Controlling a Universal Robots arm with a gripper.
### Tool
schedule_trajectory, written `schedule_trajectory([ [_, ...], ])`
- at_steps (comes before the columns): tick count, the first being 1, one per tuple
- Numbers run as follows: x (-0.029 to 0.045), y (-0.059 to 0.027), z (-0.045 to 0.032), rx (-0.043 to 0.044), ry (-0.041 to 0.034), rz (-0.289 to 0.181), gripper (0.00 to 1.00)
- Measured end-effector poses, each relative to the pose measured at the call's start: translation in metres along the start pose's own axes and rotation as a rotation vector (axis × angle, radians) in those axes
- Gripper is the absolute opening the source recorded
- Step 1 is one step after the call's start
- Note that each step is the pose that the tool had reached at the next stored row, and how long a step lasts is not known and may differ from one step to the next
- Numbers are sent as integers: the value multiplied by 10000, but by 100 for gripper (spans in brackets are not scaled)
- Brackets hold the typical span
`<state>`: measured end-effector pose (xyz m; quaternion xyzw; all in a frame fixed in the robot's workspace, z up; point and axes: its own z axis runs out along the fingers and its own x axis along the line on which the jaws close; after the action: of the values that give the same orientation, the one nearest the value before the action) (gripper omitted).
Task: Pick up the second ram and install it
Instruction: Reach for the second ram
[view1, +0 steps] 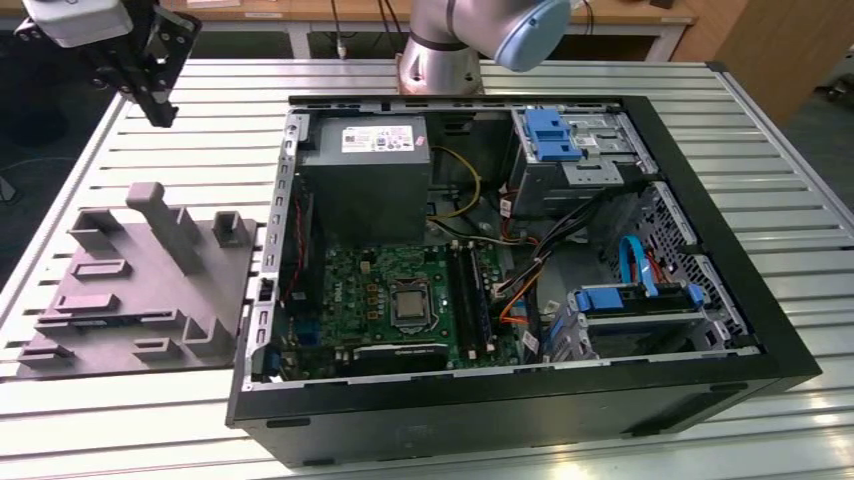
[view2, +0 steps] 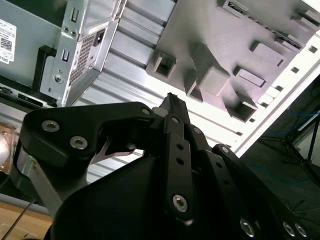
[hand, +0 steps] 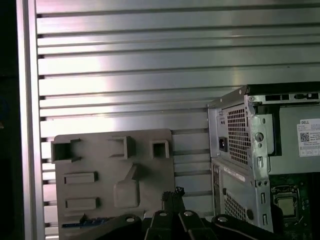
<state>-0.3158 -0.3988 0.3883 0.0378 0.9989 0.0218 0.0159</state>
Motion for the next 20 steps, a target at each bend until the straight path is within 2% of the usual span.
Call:
schedule_trajectory([
  [4,105,-8,-2,-2,-9,-2,10],
  [8,241,-17,-5,-4,-34,-1,10],
  [20,546,-41,7,-4,-57,-3,10],
])
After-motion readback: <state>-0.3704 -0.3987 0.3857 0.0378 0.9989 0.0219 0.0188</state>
